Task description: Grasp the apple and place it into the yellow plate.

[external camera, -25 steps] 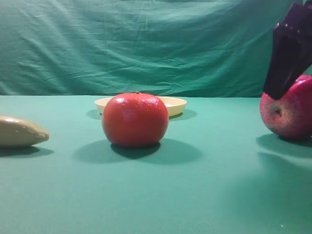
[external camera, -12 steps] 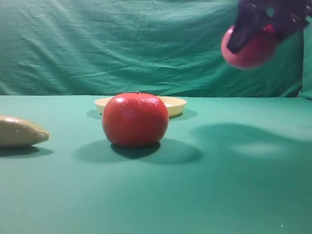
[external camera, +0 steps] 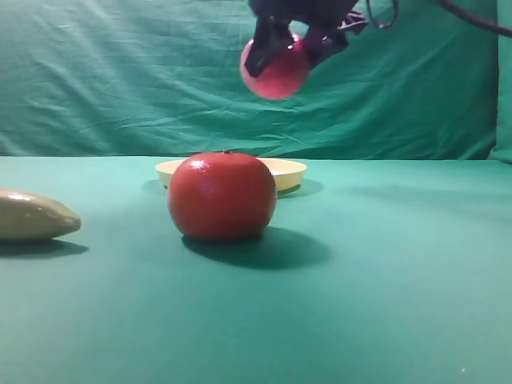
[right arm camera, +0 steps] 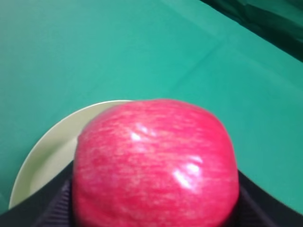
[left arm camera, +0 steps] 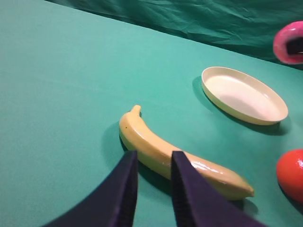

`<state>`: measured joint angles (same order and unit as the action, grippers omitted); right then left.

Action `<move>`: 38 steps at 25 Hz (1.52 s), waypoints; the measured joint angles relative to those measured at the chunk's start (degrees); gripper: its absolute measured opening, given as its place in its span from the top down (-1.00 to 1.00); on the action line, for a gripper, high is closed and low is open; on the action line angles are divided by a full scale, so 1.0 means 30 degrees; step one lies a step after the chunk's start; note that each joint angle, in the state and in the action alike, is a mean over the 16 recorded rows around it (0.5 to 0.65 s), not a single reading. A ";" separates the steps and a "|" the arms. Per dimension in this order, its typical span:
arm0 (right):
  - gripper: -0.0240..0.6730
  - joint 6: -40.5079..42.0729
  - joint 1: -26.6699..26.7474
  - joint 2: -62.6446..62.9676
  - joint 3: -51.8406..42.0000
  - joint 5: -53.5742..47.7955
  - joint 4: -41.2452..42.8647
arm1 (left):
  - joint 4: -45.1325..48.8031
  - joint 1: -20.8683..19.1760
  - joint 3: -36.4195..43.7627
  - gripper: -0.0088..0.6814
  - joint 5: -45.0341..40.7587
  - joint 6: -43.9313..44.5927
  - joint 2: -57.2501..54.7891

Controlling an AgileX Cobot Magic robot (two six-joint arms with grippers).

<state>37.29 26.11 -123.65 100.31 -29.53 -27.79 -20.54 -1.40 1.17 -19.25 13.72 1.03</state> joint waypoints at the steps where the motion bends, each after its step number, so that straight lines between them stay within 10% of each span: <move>1: -0.55 0.0000 0.0028 -0.0208 0.0205 -0.0135 0.0028 | 0.0000 0.0000 0.0000 0.52 0.0000 0.0000 0.0000; 13: -0.76 -0.0009 0.0057 0.1133 0.0765 -0.1616 0.1925 | 0.0000 0.0000 0.0000 0.52 0.0000 0.0000 0.0000; 28: 0.77 -0.4625 0.0057 0.8686 0.0245 -0.7480 0.4630 | 0.0000 0.0000 0.0000 0.52 0.0000 0.0000 0.0000; 38: 0.93 -0.7929 0.0057 1.5676 -0.5238 -0.7072 0.5806 | 0.0000 0.0000 0.0000 0.52 0.0000 0.0000 0.0000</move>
<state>13.51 26.28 -76.63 84.60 -50.74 -10.37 -20.54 -1.40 1.17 -19.25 13.72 1.03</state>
